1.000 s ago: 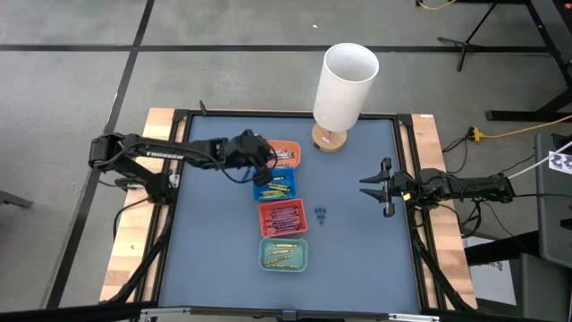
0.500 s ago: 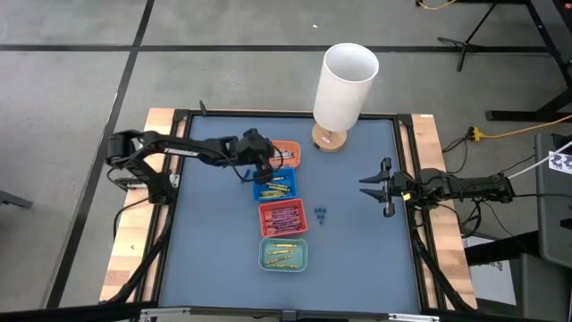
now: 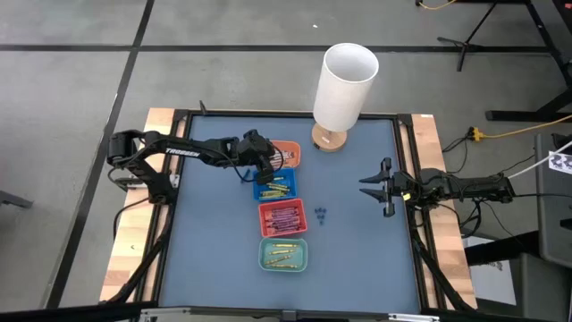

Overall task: Sort crayons
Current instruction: Put the gray crayon into the orange bin

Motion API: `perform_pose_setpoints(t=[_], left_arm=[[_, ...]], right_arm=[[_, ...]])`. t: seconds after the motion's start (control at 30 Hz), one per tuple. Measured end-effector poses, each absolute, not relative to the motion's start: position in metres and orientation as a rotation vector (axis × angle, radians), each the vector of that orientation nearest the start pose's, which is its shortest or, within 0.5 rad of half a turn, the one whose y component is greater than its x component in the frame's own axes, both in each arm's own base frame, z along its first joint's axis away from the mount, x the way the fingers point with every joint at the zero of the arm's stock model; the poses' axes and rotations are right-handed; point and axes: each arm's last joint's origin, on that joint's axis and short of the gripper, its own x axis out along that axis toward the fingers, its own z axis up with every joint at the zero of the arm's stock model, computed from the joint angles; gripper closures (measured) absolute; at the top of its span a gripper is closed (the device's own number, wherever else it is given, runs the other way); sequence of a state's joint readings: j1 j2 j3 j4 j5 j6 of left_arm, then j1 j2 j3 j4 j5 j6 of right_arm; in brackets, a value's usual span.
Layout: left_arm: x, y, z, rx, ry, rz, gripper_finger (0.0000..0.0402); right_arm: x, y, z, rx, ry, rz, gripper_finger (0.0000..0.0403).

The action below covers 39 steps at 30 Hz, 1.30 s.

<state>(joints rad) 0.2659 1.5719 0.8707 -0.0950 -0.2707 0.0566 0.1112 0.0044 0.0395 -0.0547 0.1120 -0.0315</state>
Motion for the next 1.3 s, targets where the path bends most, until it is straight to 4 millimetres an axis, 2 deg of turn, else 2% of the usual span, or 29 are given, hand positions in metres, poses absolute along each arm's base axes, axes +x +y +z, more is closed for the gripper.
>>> perform_pose_setpoints(t=[0.6,0.67,0.73,0.83,1.0,1.13,1.3], left_arm=[[0.300,0.089,0.188,0.023,0.812,0.496,0.0314],[0.300,0.086,0.195,-0.012,0.820,0.505,0.0314],[0.302,0.080,0.212,-0.045,0.819,0.505,0.0315],[0.299,0.066,0.234,-0.134,0.898,0.503,0.0318],[0.298,0.034,0.256,-0.397,0.997,0.476,0.0319],[0.297,0.003,0.252,-0.544,1.022,0.465,0.0319],[0.288,-0.033,0.235,-0.663,1.064,0.510,0.0319]], right_arm=[[0.095,0.007,0.171,-0.034,0.020,0.000,0.0278],[0.095,0.007,0.171,-0.034,0.019,0.000,0.0279],[0.095,0.007,0.171,-0.034,0.019,0.000,0.0278],[0.095,0.007,0.171,-0.034,0.019,0.000,0.0279],[0.095,0.007,0.171,-0.034,0.019,0.000,0.0278],[0.095,0.007,0.171,-0.034,0.019,0.000,0.0278],[0.095,0.007,0.171,-0.034,0.019,0.000,0.0279]])
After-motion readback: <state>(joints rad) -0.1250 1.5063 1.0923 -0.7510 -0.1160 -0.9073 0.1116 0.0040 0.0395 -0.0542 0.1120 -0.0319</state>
